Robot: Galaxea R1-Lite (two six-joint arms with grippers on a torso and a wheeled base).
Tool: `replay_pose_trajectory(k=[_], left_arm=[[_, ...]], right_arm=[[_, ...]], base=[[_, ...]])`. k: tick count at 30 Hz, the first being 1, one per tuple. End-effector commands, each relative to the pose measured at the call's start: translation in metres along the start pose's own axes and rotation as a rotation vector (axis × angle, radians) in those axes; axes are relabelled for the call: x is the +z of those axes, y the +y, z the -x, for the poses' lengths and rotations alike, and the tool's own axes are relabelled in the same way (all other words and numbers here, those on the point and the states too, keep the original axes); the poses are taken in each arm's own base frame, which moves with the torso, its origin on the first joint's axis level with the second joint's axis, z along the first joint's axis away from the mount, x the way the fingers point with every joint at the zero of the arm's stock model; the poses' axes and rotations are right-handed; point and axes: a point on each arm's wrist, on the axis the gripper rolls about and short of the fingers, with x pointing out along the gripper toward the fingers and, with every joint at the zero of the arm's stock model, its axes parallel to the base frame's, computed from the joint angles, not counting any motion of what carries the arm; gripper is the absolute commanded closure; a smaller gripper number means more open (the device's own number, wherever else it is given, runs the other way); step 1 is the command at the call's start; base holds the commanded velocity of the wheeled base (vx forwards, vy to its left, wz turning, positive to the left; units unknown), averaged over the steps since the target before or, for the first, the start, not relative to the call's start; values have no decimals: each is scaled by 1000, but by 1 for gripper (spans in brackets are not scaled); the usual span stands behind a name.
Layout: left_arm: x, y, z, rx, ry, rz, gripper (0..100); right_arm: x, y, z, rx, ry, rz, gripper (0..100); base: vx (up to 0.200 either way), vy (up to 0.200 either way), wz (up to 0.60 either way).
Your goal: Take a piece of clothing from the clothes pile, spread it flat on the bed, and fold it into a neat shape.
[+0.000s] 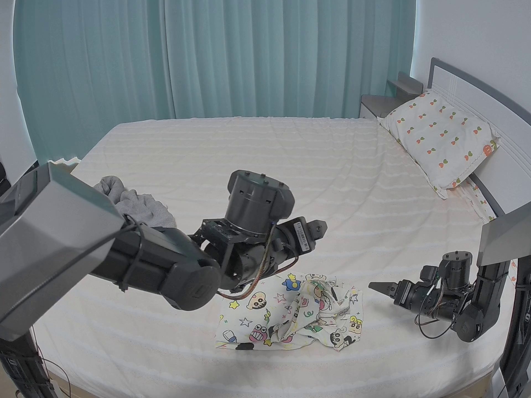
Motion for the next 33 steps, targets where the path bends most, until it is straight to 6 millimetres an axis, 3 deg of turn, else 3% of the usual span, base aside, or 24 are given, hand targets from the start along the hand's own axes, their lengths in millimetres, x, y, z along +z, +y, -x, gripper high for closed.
replay_pose_trajectory(k=[1,7,11,17,21,33], left_arm=[[19,47,40,33,40,135,0],[12,111,70,59,133,264,0],[-6,127,75,52,112,268,0],[-25,139,68,21,97,308,0],[-33,146,67,7,86,329,0],[-35,147,65,-9,54,326,0]], right_arm=[[-4,14,4,39,5,28,0],[-24,41,-5,72,49,87,0],[-34,58,-17,60,55,129,0],[-48,74,-31,-4,118,166,0],[-57,87,-36,-34,156,203,0],[-59,93,-37,-54,150,220,0]], base=[[0,0,0],[0,0,0],[0,0,0],[0,0,0],[-200,200,0],[-33,33,0]])
